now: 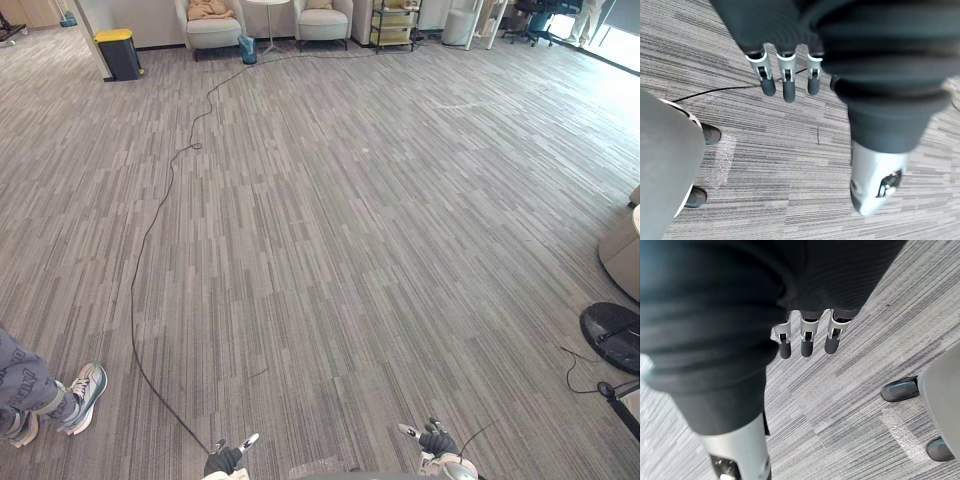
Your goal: Pick up cushions and gather them together orderly.
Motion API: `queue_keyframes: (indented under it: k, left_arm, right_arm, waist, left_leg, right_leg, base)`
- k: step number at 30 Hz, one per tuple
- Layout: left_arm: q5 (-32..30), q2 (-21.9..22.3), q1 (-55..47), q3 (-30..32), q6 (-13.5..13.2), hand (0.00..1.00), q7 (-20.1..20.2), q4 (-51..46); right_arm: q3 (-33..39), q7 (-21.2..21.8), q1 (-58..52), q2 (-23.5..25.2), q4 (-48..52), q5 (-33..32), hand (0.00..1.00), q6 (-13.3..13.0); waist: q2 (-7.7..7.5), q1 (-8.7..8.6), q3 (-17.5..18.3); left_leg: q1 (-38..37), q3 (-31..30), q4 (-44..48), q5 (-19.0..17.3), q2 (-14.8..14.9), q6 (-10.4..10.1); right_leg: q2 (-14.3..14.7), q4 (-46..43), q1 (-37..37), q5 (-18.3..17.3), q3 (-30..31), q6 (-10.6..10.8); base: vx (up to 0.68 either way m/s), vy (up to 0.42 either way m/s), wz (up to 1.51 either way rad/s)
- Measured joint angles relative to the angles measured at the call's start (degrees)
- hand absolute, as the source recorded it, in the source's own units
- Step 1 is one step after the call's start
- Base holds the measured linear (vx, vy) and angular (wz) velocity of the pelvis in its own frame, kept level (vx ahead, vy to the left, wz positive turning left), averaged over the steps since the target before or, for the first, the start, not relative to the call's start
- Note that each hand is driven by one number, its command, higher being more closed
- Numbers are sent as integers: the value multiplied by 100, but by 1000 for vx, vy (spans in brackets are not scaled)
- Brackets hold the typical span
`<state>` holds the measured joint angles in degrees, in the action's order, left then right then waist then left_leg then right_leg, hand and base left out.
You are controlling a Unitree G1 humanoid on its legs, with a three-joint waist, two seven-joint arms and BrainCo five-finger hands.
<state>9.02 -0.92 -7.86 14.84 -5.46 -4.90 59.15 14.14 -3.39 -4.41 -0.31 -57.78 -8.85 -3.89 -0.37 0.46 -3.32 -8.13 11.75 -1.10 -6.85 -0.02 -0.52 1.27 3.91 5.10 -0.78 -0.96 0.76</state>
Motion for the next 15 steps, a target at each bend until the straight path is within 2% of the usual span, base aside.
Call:
queue_keyframes:
  k: [7,15]
  left_arm:
    - [-57,-13,59,-23,87,0,9,22]
    - [-164,-64,205,-133,117,0,11,225]
  right_arm:
    - [552,1,95,30,-280,-5,0,70]
    - [841,-3,100,20,-436,-19,0,125]
  waist:
    - [-5,5,4]
    - [5,1,4]
  left_leg:
    - [16,-144,-69,-11,-13,-17]
    - [161,-456,-92,48,-73,24]
  right_leg:
    - [1,45,13,-11,-218,15]
    - [-49,90,-15,-27,-569,33]
  base:
    - [14,-22,8]
    - [-10,-17,19]
